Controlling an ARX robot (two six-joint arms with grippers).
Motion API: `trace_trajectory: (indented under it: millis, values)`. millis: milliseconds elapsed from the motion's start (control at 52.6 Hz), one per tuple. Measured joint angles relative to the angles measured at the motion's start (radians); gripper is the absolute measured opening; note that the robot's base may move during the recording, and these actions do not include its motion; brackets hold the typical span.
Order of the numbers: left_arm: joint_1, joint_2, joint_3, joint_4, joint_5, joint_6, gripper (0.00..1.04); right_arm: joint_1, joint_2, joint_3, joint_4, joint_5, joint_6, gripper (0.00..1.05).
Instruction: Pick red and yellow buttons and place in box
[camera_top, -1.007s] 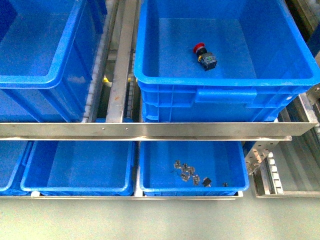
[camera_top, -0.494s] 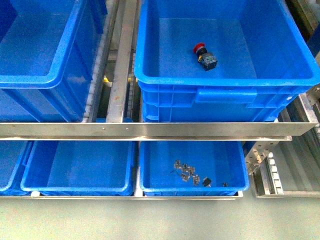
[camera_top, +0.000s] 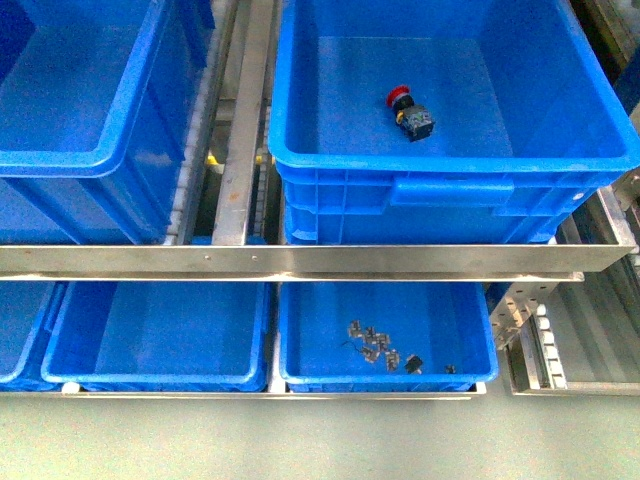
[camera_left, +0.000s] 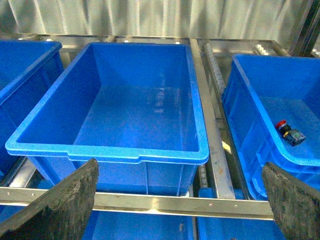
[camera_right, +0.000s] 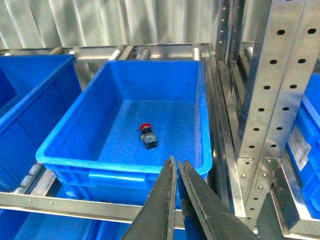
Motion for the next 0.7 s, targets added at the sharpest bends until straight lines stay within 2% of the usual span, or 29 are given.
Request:
trace_trajectory:
  millis: [95,190,437,513,551,703]
  values:
    - [0.0,0.0,0.0,0.0,0.0,0.0,0.97,0.0,-0.024,0.0,-0.024,0.0,0.0,0.04]
    - [0.0,0.0,0.0,0.0,0.0,0.0,0.97,0.0,-0.149,0.0,-0.182,0.001,0.0,0.04]
    - [0.0,0.0,0.0,0.0,0.0,0.0,0.97,0.0,-0.193,0.0,-0.198,0.001,0.0,0.04]
    - [0.0,0.0,0.0,0.0,0.0,0.0,0.97,0.0,-0.194,0.0,-0.198,0.0,-0.002,0.18]
    - [0.0,0.0,0.0,0.0,0.0,0.0,0.97,0.0,-0.194,0.0,-0.198,0.0,-0.002,0.28]
    - [0.0,0.0,0.0,0.0,0.0,0.0,0.97,0.0,-0.194,0.0,-0.198,0.0,-0.002,0.56]
